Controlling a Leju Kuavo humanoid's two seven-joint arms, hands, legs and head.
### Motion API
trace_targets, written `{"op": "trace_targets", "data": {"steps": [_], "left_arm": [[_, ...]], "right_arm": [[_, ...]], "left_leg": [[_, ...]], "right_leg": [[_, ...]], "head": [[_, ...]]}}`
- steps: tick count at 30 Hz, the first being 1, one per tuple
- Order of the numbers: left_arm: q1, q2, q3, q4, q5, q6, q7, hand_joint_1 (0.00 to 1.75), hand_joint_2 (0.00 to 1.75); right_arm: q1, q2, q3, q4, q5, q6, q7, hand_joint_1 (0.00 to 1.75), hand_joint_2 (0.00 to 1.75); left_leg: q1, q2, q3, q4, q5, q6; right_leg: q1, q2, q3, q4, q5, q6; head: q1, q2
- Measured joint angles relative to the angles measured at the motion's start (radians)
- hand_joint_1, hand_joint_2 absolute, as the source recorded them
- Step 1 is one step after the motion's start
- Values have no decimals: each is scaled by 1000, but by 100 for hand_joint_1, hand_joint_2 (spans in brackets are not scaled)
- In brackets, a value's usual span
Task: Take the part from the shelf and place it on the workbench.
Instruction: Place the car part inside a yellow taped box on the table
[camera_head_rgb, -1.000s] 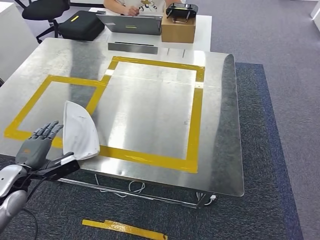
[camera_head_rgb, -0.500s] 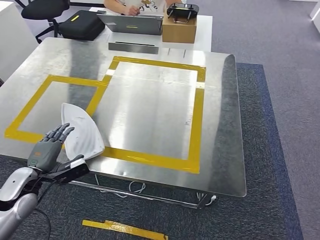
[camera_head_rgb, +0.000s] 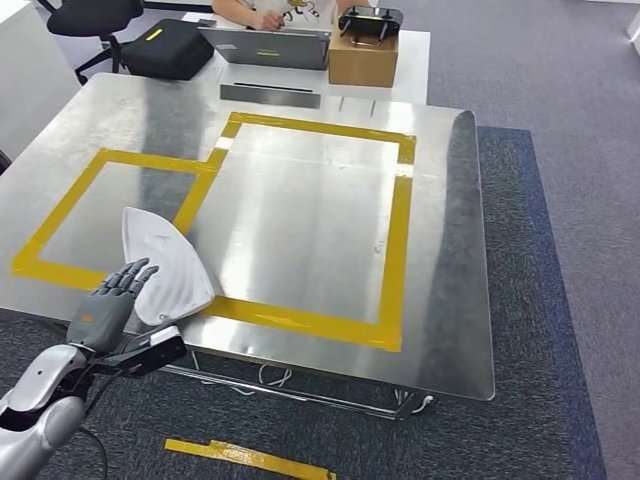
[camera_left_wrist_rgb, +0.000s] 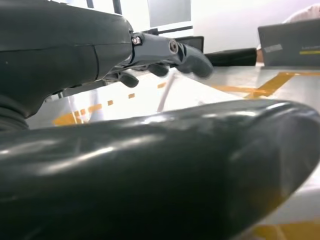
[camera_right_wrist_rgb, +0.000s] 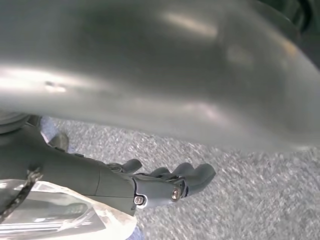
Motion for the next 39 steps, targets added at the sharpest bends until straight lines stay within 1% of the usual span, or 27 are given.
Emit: {"op": "trace_targets", "data": {"steps": [3, 5, 7, 8, 9, 10, 12, 14, 15, 18, 19, 20, 22, 23, 24, 25, 26, 28, 29, 30, 31, 33, 34, 35, 37, 38, 39], "left_arm": [[5, -1, 0, 0, 0, 1, 2, 0, 0], [7, -2, 1, 0, 0, 1, 3, 0, 0], [10, -3, 1, 0, 0, 1, 4, 0, 0], [13, -5, 1, 0, 0, 0, 4, 0, 0], [16, -6, 1, 0, 0, 0, 4, 0, 0], [18, -8, 1, 0, 0, 0, 4, 0, 0], [19, -10, 2, 0, 0, 0, 4, 0, 0], [19, -11, 6, 0, 0, 0, 5, 0, 0], [20, -11, 8, 0, 0, 0, 6, 0, 0], [21, -13, 11, 0, -1, -1, 7, 0, 0], [21, -14, 12, 0, -2, -1, 7, 0, 0], [21, -15, 13, 0, -2, -2, 7, 0, 0], [23, -18, 18, 0, -4, -4, 7, 0, 0], [24, -19, 20, 1, -6, -5, 7, 0, 0], [25, -21, 21, 1, -7, -8, 7, 0, 0], [26, -22, 22, 1, -8, -10, 8, 0, 0], [28, -23, 23, 2, -8, -14, 8, 0, 0], [32, -26, 25, 2, -6, -20, 11, 0, 0], [34, -27, 26, 2, -5, -22, 12, 0, 0], [35, -28, 27, 2, -5, -24, 14, 0, 0], [37, -29, 27, 2, -3, -28, 15, 0, 0], [47, -30, 28, 3, 4, -41, 20, 0, 0], [55, -31, 28, 4, 7, -48, 23, 0, 0], [64, -32, 28, 6, 10, -53, 25, 0, 0], [80, -34, 28, 10, 12, -59, 27, 0, 0], [86, -36, 28, 12, 12, -60, 27, 0, 0], [91, -37, 28, 14, 12, -61, 27, 0, 0]], "right_arm": [[4, -2, -17, -14, 10, 0, 10, 0, 0], [6, -3, -25, -21, 12, 0, 15, 0, 0], [7, -3, -31, -27, 11, 0, 22, 0, 0], [8, -3, -32, -28, 10, 0, 26, 0, 0], [10, -3, -33, -31, 10, 0, 31, 0, 0], [13, -4, -33, -33, 9, 0, 36, 0, 0], [18, -4, -34, -38, 9, 0, 44, 0, 0], [21, -5, -36, -43, 10, 0, 50, 0, 0], [22, -6, -37, -46, 10, 0, 52, 0, 0], [24, -9, -38, -49, 11, 0, 56, 0, 0], [24, -10, -38, -50, 11, 0, 56, 0, 0], [24, -11, -38, -51, 9, 0, 56, 0, 0], [24, -12, -37, -51, 6, 0, 55, 0, 0], [23, -12, -37, -51, 3, 0, 53, 0, 0], [22, -12, -37, -51, 1, 0, 52, 0, 0], [21, -12, -37, -51, -2, 0, 50, 0, 0], [20, -12, -37, -51, -6, 0, 49, 0, 0], [19, -14, -38, -51, -12, 0, 47, 0, 0], [19, -15, -38, -51, -14, 0, 46, 0, 0], [18, -16, -39, -51, -15, 0, 46, 0, 0], [17, -17, -40, -51, -16, 0, 45, 0, 0], [18, -17, -42, -51, -20, 0, 46, 0, 0], [20, -17, -42, -51, -21, 0, 47, 0, 0], [21, -17, -43, -51, -22, 0, 48, 0, 0], [22, -17, -43, -51, -23, 0, 49, 0, 0], [22, -17, -43, -51, -23, 0, 49, 0, 0], [22, -17, -43, -51, -23, 0, 49, 0, 0]], "left_leg": [[2, 0, -2, 13, -11, -13], [5, 1, -24, 77, -68, -25], [9, 1, -67, 203, -147, -33], [11, 1, -82, 255, -171, -36], [12, 1, -82, 276, -175, -36], [13, 1, -63, 258, -160, -36], [14, 1, 21, 126, -103, -32], [11, 1, 91, 5, -69, -28], [9, 0, 102, -20, -65, -26], [6, 1, 84, -28, -46, -10], [7, 3, 74, -29, -36, -1], [9, 5, 62, -32, -25, 6], [8, 6, 36, -32, -5, 14], [5, 7, 22, -31, 6, 15], [3, 7, 8, -30, 16, 16], [0, 7, -5, -29, 25, 16], [-2, 7, -17, -27, 33, 16], [-7, 7, -32, -23, 47, 13], [-9, 7, -38, -20, 54, 10], [-11, 7, -44, -17, 61, 6], [-12, 7, -49, -15, 69, 1], [-10, 6, -56, -10, 75, -9], [-9, 6, -62, 3, 56, -16], [-7, 5, -72, 33, 21, -23], [1, 5, -103, 149, -80, -36], [5, 5, -117, 215, -116, -41], [8, 5, -122, 265, -129, -44]], "right_leg": [[-2, 1, -4, -3, 4, -16], [-4, -2, -10, -6, 12, -30], [-3, -5, -21, -5, 19, -40], [-2, -6, -27, -5, 24, -41], [-2, -7, -34, -4, 28, -42], [-2, -8, -41, -3, 33, -41], [-2, -8, -51, -1, 44, -36], [0, -8, -58, -1, 55, -27], [1, -8, -60, -3, 62, -20], [-1, -6, -68, -7, 74, 2], [-2, -6, -77, 5, 56, 7], [-2, -6, -92, 37, 20, 10], [-2, -6, -128, 155, -81, 12], [-2, -6, -140, 219, -116, 12], [-1, -6, -140, 262, -126, 11], [0, -6, -124, 272, -115, 9], [2, -6, -89, 244, -89, 5], [9, -5, 23, 105, -48, -8], [12, -5, 76, 30, -46, -12], [14, -5, 112, -25, -52, -16], [16, -5, 129, -54, -58, -18], [14, -7, 117, -65, -52, -26], [13, -9, 108, -66, -44, -34], [11, -11, 98, -67, -35, -42], [11, -14, 80, -66, -19, -52], [11, -15, 70, -63, -10, -52], [11, -16, 59, -58, -2, -52]], "head": [[0, 0], [-3, 0], [-5, 0], [-5, 0], [-5, 0], [-5, 0], [-5, 0], [-4, 0], [-4, 0], [-5, 0], [-4, 0], [-4, 0], [-2, 0], [-3, 0], [-3, 0], [-3, 0], [-3, 0], [-3, 0], [-3, 0], [-3, 0], [-3, 0], [-1, 0], [-2, 0], [-3, 0], [-5, 0], [-5, 0], [-5, 0]]}}
